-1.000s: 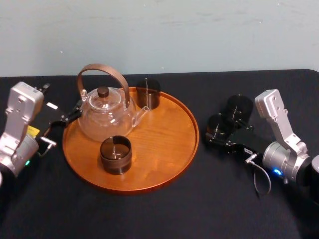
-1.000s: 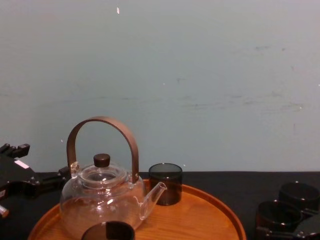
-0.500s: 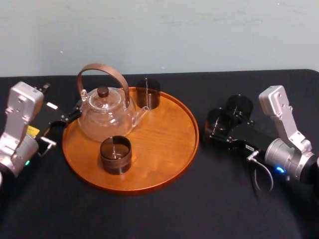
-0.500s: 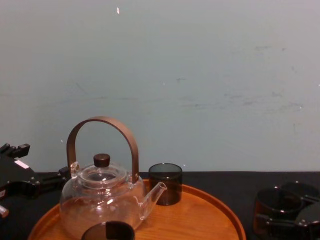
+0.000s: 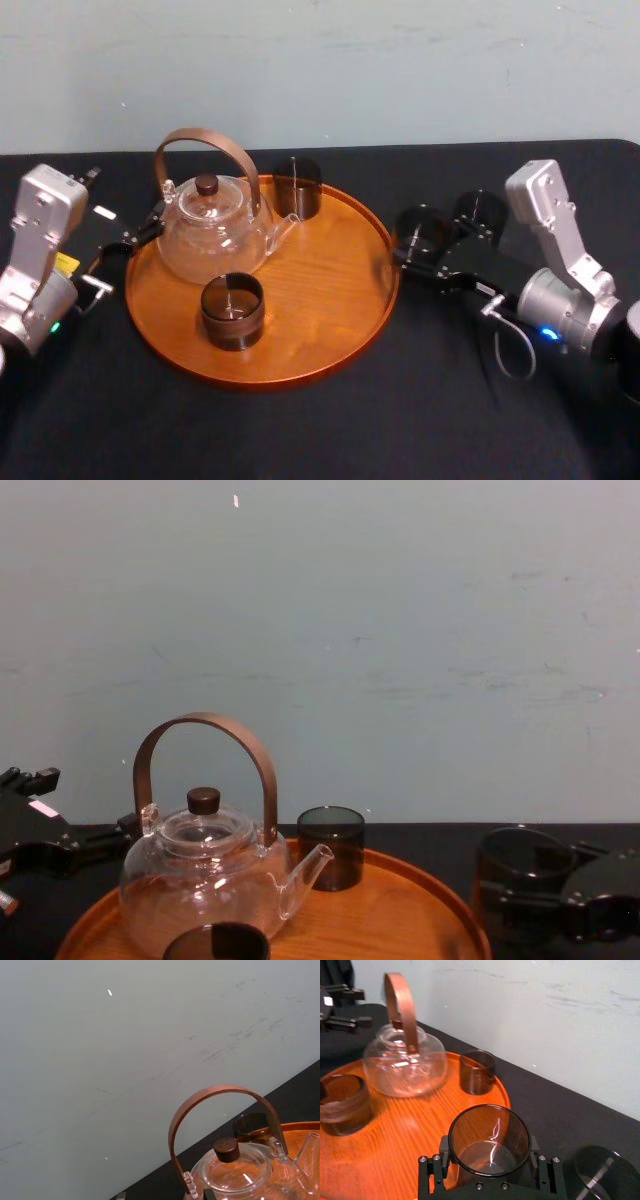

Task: Pick up the glass from the table and place it on the tray.

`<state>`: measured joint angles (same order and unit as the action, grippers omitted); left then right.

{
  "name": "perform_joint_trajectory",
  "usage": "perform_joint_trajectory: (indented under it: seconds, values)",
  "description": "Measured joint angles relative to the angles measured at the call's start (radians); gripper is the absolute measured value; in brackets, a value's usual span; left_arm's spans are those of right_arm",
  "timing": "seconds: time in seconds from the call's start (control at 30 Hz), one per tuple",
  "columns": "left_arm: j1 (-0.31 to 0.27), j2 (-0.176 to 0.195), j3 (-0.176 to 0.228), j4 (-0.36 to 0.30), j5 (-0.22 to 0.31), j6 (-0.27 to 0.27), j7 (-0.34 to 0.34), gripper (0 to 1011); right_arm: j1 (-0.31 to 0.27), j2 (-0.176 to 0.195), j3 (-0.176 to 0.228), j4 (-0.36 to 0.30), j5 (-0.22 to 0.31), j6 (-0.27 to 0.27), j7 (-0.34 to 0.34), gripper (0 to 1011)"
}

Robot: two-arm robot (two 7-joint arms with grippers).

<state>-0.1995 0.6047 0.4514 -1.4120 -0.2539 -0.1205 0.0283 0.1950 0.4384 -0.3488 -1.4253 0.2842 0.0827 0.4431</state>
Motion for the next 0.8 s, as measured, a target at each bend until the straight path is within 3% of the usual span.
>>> perform_joint_trajectory:
  seconds: [0.8]
  values:
    - [0.0, 0.0, 0.0, 0.0, 0.0, 0.0, 0.0, 1001, 0.035, -0.065, -0.107, 0.016, -0.016, 0.002, 0.024, 904]
